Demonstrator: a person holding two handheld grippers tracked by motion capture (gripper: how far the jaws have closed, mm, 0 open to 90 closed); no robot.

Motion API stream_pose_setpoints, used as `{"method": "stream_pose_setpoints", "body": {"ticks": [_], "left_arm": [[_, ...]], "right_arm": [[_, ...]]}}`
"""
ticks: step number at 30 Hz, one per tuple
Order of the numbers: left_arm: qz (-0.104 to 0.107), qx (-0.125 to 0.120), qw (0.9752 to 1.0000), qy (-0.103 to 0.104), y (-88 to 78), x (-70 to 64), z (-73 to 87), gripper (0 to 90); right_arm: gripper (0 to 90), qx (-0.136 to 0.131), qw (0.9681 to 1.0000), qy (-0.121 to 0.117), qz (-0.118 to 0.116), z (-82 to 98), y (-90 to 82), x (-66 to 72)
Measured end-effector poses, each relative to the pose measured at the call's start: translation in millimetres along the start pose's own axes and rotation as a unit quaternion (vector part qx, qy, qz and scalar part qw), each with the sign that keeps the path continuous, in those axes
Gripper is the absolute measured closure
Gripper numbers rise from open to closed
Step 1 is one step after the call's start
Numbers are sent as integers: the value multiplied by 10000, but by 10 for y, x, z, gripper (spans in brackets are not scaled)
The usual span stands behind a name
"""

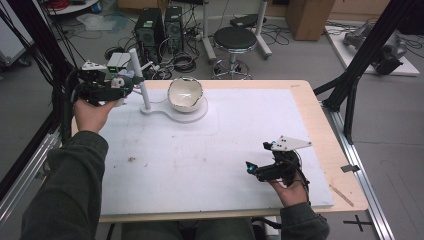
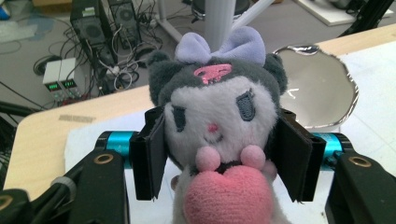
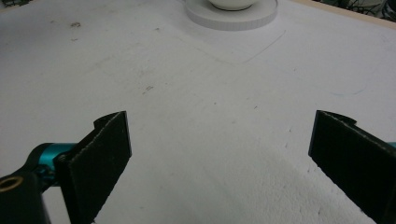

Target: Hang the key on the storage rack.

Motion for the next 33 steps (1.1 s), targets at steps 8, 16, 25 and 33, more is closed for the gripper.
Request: {"method": "stream_pose_setpoints", "body": {"ticks": [8, 16, 25, 33], "left_arm": [[67, 91, 9999, -16, 13, 4, 167, 410], [116, 355, 9992, 126, 78, -41, 380, 404], [195, 567, 9979, 258, 165, -109, 478, 367], [127, 519, 9982, 288, 162, -133, 459, 253]], "right_arm": [[48, 7, 10000, -7, 4, 2, 3, 10], [48, 11, 10000, 10, 3, 3, -1, 16], [48, 6, 10000, -5, 12, 2, 2, 12], [48, 11, 10000, 10, 0, 2, 0, 16]]}}
Point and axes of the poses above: each handheld gripper's, and its own axes: y roughly forward along the jaws, z roughly out of its underside, x roughly to its left, the point moved 6 cm from there along y, roughly forward along the jaws, and after that the axes turned 10 degrees about y, right-handed, at the moved point
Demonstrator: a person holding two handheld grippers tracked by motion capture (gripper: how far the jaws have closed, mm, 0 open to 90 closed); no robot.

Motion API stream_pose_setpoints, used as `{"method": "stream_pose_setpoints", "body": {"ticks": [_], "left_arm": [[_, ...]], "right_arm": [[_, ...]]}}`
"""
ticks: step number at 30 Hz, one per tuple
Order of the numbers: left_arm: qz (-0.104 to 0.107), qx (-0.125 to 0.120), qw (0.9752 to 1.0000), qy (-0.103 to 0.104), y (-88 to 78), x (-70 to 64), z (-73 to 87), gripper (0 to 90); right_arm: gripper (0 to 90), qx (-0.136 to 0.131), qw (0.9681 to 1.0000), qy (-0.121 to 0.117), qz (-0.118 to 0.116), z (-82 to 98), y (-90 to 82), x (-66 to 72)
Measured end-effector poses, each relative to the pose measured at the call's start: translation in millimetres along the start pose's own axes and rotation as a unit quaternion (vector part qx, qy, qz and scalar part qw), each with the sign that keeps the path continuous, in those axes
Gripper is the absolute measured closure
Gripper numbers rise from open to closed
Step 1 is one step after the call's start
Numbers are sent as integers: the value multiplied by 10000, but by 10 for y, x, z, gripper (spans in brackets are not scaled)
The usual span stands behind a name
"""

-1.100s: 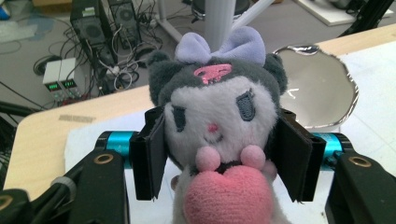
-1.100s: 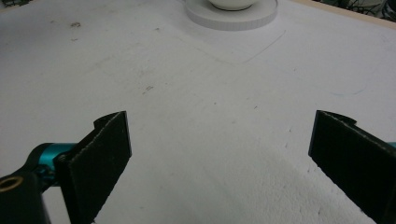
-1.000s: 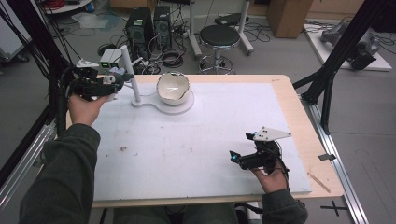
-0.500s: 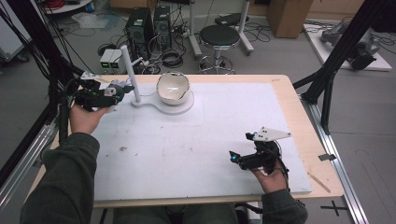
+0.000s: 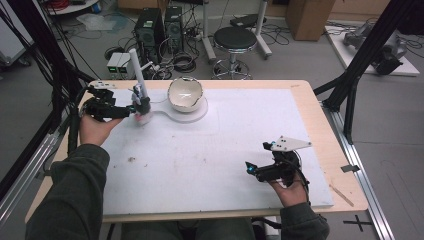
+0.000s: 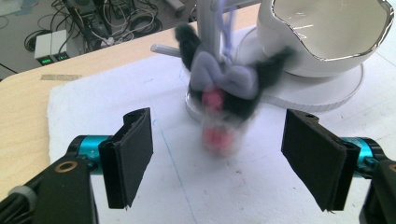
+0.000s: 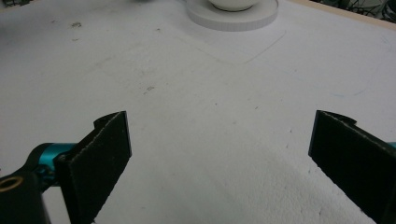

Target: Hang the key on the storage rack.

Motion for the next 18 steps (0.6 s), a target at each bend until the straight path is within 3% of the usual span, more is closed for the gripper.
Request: {"method": "stream_pose_setpoints", "body": {"ticks": [18], "left_arm": [[119, -300, 9994, 133, -181, -107, -25, 259]], "right_arm": [[48, 23, 10000, -30, 22, 9, 3, -7]]}}
Point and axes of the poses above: each handheld gripper's, and its own axes: y roughly forward along the jaws, z roughly out of its underside, x roughly to its left, the point moved 6 cm from there along y, roughly forward along the jaws, and after that the axes turned 10 degrees about y, right-handed, at the moved point
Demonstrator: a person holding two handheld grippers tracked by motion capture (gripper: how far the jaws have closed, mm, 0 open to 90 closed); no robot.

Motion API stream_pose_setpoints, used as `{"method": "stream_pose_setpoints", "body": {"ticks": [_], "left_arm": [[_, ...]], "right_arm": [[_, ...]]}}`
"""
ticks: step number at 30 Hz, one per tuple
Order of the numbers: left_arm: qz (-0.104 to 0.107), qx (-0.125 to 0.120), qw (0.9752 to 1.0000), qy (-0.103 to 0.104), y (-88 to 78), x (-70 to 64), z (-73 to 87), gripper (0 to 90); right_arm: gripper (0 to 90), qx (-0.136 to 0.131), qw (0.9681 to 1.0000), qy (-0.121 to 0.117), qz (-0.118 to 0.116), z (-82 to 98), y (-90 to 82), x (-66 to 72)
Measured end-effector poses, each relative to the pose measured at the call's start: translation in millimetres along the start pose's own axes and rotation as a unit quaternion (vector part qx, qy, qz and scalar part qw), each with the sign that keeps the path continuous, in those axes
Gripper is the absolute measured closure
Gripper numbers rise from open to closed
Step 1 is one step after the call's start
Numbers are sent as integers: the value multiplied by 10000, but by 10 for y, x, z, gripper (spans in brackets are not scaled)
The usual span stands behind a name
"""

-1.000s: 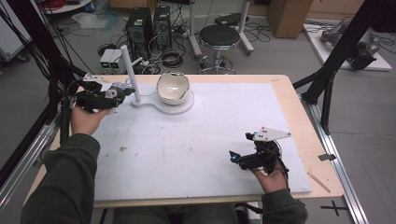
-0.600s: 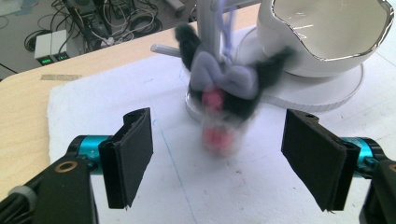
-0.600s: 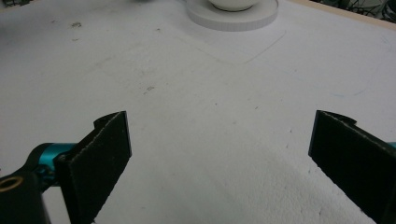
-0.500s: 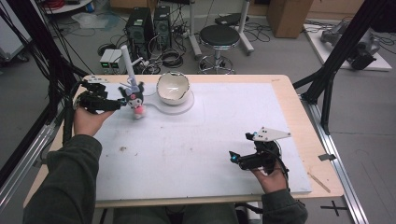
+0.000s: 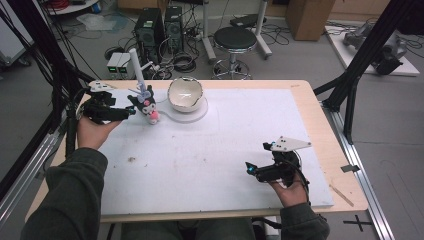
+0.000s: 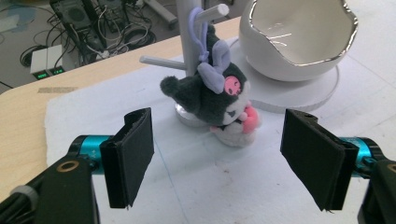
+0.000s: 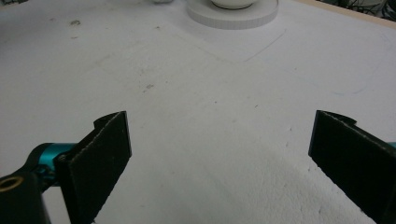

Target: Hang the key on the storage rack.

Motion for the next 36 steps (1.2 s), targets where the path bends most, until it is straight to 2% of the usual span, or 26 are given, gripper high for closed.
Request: {"method": "stream_pose_setpoints", "body": {"ticks": [9, 21, 28, 36], "left_arm": [[43, -128, 9999, 37, -86, -66, 25, 260], [143, -404, 9991, 61, -283, -149, 63, 260], [183, -440, 9988, 123, -358, -189, 88, 260], [230, -594, 9978, 180, -461, -242, 72, 260]], "right_arm": [[48, 2, 10000, -44, 13, 2, -1, 8], [48, 38, 10000, -19, 39, 16, -1, 29], [48, -2, 10000, -33, 79, 10, -16, 33], [48, 8, 9999, -80, 76, 3, -17, 50]]}}
Point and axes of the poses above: each handheld gripper's, and its own axes: y roughly forward along the jaws, z roughly out of its underside, x roughly to its left, the point moved 6 cm from there along y, roughly forward along the jaws, and after that the axes turned 10 degrees about y, right-handed, at the moved point
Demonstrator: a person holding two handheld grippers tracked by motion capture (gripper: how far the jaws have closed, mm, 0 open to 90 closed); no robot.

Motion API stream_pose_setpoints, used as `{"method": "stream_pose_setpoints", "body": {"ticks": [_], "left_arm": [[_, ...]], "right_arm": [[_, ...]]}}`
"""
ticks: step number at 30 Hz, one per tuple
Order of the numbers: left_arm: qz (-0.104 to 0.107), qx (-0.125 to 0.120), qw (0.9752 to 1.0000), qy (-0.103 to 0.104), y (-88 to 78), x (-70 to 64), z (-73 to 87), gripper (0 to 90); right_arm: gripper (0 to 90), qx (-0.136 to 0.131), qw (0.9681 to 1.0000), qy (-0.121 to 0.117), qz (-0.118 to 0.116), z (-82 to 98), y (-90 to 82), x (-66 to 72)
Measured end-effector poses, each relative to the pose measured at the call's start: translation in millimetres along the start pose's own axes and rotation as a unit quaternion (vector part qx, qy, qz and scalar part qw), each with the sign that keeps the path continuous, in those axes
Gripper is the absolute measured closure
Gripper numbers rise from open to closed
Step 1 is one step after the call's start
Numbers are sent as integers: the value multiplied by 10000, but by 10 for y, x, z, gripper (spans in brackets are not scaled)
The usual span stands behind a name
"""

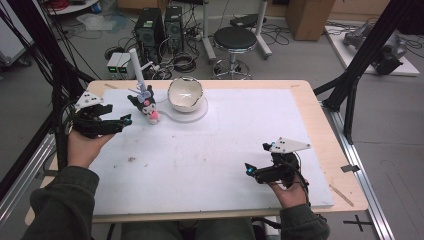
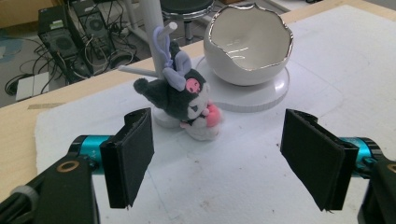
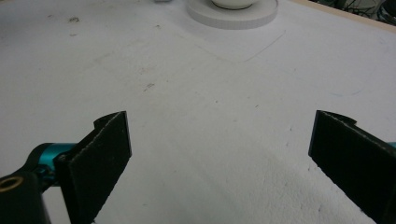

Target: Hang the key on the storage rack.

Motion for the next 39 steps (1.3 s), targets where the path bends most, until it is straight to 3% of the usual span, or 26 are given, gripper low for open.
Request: {"method": "stream_pose_setpoints", "body": {"ticks": [16, 39], "left_arm": [[78, -160, 9998, 21, -124, -96, 76, 260], [320, -324, 9988, 175, -229, -389, 194, 259]], "right_arm": [[48, -42, 10000, 11, 49, -13, -17, -13], [48, -82, 9999, 19, 75, -19, -28, -32]]}}
Point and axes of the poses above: each handheld gripper's, and its own axes: y roughly forward along the jaws, z roughly out of its underside, x roughly to its left, the point moved 6 cm from there along y, roughly forward along the jaws, and after that the axes turned 10 degrees about y, right-handed, at the moved point
